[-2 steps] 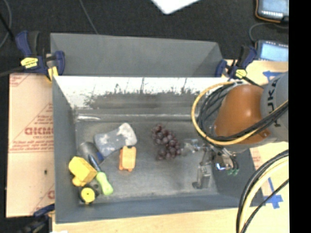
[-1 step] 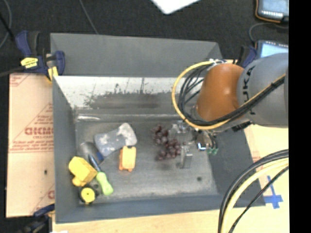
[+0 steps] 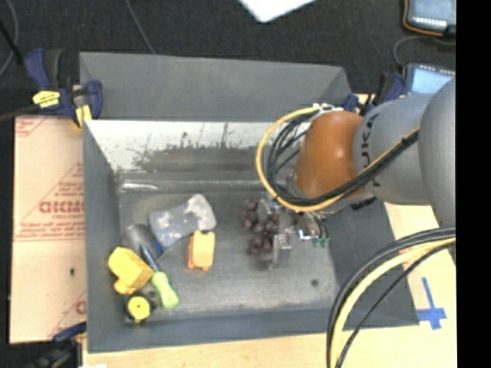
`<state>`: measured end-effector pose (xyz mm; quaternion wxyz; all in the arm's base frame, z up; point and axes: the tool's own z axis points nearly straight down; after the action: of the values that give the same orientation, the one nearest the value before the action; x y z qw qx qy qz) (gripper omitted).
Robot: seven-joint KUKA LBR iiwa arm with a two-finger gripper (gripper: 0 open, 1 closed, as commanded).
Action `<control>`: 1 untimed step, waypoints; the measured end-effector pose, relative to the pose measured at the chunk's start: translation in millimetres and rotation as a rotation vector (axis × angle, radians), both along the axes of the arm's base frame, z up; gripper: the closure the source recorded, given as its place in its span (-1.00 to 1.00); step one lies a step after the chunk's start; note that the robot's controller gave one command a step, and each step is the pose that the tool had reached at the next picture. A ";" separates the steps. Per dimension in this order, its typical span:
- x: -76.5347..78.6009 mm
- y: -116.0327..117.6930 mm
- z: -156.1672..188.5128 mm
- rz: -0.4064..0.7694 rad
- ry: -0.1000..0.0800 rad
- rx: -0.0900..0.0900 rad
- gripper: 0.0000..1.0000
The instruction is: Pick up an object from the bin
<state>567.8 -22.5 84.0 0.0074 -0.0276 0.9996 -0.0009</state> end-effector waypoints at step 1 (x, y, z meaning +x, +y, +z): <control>9.5 1.0 -11.5 -0.090 -0.003 0.002 1.00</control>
Offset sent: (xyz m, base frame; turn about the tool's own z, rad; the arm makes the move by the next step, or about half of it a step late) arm 0.0000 0.0000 0.0000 0.0000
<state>577.3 -21.5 72.5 0.0088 0.0173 0.9998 -0.0001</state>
